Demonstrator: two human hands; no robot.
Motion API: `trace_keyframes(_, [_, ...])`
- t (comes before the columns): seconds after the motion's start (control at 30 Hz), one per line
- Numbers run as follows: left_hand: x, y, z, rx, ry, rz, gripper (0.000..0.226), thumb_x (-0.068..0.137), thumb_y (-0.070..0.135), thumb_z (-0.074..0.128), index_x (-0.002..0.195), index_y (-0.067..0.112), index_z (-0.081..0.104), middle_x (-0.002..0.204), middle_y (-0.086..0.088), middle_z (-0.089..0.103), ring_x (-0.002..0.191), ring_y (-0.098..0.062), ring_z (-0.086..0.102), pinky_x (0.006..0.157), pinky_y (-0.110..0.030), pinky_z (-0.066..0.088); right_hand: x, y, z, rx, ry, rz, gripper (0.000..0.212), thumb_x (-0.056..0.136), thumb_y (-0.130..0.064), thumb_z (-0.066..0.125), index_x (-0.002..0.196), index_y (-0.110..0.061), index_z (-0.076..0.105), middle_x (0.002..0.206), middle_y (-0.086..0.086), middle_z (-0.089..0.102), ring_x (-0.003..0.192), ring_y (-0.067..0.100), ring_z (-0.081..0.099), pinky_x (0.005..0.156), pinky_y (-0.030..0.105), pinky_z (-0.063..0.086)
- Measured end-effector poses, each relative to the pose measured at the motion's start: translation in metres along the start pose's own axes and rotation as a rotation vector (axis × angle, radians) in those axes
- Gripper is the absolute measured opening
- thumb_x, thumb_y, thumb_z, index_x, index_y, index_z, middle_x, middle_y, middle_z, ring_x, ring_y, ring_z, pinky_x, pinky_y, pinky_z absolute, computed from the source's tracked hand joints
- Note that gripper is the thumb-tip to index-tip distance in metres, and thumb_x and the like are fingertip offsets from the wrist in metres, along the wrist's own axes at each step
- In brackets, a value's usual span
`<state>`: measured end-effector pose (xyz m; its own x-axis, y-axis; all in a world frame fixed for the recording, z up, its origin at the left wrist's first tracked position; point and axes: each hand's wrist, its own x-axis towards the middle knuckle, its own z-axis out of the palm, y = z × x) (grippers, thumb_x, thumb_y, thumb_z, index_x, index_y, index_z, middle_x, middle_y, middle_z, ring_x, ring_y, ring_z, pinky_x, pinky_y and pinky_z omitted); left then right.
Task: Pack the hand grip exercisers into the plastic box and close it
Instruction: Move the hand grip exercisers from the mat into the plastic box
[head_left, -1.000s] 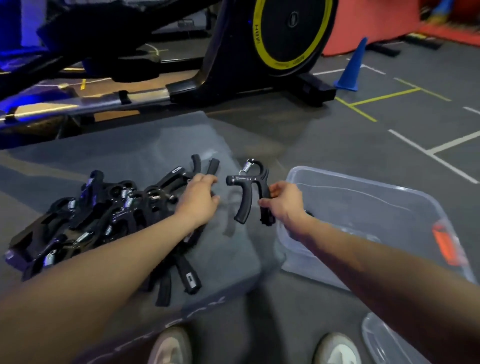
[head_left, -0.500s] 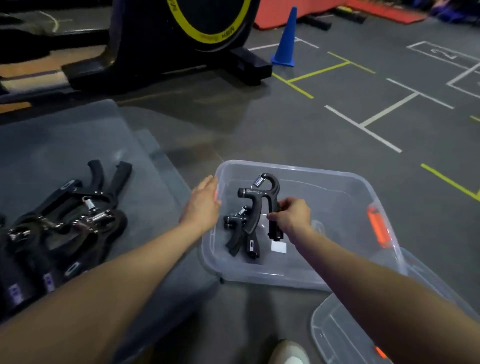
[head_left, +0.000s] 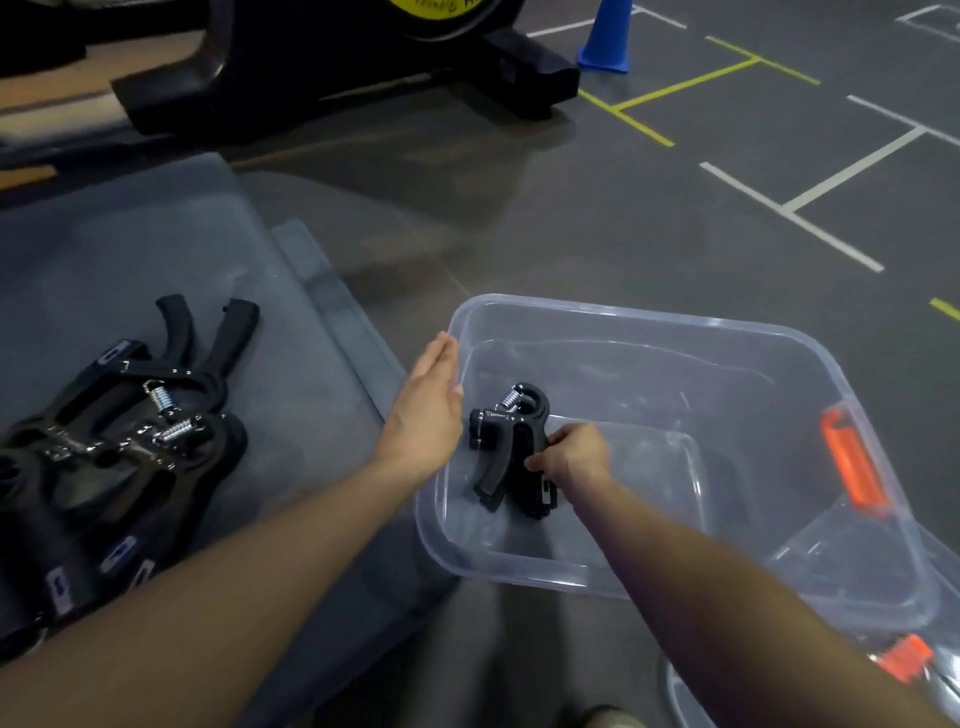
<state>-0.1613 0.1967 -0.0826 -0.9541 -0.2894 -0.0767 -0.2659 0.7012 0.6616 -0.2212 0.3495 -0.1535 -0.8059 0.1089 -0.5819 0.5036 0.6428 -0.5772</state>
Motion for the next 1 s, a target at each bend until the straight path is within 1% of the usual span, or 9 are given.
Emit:
trace_keyframes(0.1, [-0.001, -0.001, 0.001, 0.001, 0.0, 0.002, 0.05, 0.1, 0.016, 0.031, 0.149, 0.017, 0.018, 0.159, 0.009, 0.009, 0.146, -0.005, 0.01, 0.109, -0.009, 0.002, 0.006, 0.001, 0.004, -0.006, -0.004, 0.003, 0.036, 0.064, -0.005, 0.079, 0.058, -0.016, 0.046, 0.062, 0.004, 0.056, 0.065, 0.02, 0.056, 0.054, 0.024, 0.045])
trace_keyframes(0.27, [-0.001, -0.001, 0.001, -0.001, 0.014, -0.002, 0.05, 0.1, 0.016, 0.033, 0.149, 0.019, 0.021, 0.158, 0.01, 0.012, 0.145, -0.004, 0.014, 0.108, -0.009, 0.004, 0.014, 0.001, 0.007, -0.031, -0.02, -0.03, 0.038, 0.064, -0.008, 0.082, 0.059, -0.017, 0.045, 0.058, 0.0, 0.054, 0.067, 0.02, 0.057, 0.07, 0.031, 0.049])
trace_keyframes(0.37, [-0.001, 0.0, 0.001, 0.006, 0.014, -0.002, 0.05, 0.1, 0.017, 0.033, 0.149, 0.019, 0.021, 0.158, 0.01, 0.012, 0.145, -0.005, 0.015, 0.108, -0.009, 0.005, 0.018, 0.004, 0.007, -0.051, -0.038, -0.048, 0.033, 0.065, -0.009, 0.082, 0.064, -0.016, 0.049, 0.067, 0.003, 0.059, 0.07, 0.02, 0.058, 0.076, 0.034, 0.053])
trace_keyframes(0.5, [-0.001, 0.001, 0.0, 0.012, 0.003, 0.005, 0.05, 0.1, 0.017, 0.033, 0.149, 0.017, 0.021, 0.159, 0.009, 0.011, 0.145, -0.006, 0.014, 0.108, -0.009, 0.005, 0.018, 0.006, 0.007, -0.091, -0.065, -0.075, 0.021, 0.07, -0.006, 0.078, 0.088, -0.01, 0.067, 0.08, 0.005, 0.061, 0.077, 0.017, 0.058, 0.084, 0.035, 0.054])
trace_keyframes(0.67, [0.001, 0.003, -0.006, -0.003, -0.061, -0.007, 0.05, 0.101, 0.019, 0.033, 0.149, 0.016, 0.02, 0.159, 0.007, 0.011, 0.146, -0.007, 0.013, 0.111, -0.013, 0.007, 0.005, -0.009, -0.007, -0.001, -0.018, -0.206, 0.03, 0.074, -0.001, 0.073, 0.103, -0.005, 0.067, 0.087, 0.003, 0.059, 0.082, 0.014, 0.053, 0.075, 0.024, 0.043])
trace_keyframes(0.77, [-0.001, 0.005, -0.021, -0.026, -0.05, -0.05, 0.049, 0.098, 0.018, 0.04, 0.146, 0.012, 0.029, 0.155, -0.001, 0.023, 0.139, -0.016, 0.032, 0.111, -0.022, 0.024, -0.014, -0.032, -0.019, 0.062, 0.012, -0.256, 0.033, 0.072, 0.002, 0.073, 0.104, -0.003, 0.067, 0.083, 0.002, 0.06, 0.084, 0.015, 0.053, 0.081, 0.029, 0.047])
trace_keyframes(0.87, [-0.009, -0.002, -0.047, 0.024, -0.008, -0.098, 0.048, 0.096, 0.015, 0.045, 0.142, 0.009, 0.036, 0.145, -0.01, 0.036, 0.133, -0.025, 0.039, 0.11, -0.028, 0.028, -0.036, -0.064, -0.026, 0.124, -0.022, -0.305, 0.035, 0.074, 0.011, 0.068, 0.108, 0.004, 0.063, 0.066, -0.002, 0.052, 0.071, 0.017, 0.052, 0.066, 0.023, 0.047])
trace_keyframes(0.93, [-0.022, -0.012, -0.068, 0.07, 0.002, -0.146, 0.048, 0.094, 0.015, 0.047, 0.141, 0.011, 0.038, 0.142, -0.011, 0.039, 0.132, -0.026, 0.04, 0.11, -0.031, 0.031, -0.054, -0.086, -0.025, 0.128, -0.04, -0.347, 0.033, 0.076, 0.013, 0.065, 0.108, 0.006, 0.062, 0.063, -0.002, 0.048, 0.065, 0.016, 0.049, 0.054, 0.015, 0.045])
trace_keyframes(1.0, [-0.037, -0.023, -0.09, 0.097, 0.023, -0.187, 0.046, 0.092, 0.016, 0.052, 0.137, 0.012, 0.044, 0.139, -0.011, 0.042, 0.129, -0.026, 0.044, 0.109, -0.033, 0.035, -0.076, -0.104, -0.018, 0.088, -0.058, -0.428, 0.034, 0.076, 0.009, 0.068, 0.109, 0.005, 0.062, 0.066, -0.002, 0.051, 0.077, 0.017, 0.051, 0.063, 0.017, 0.045])
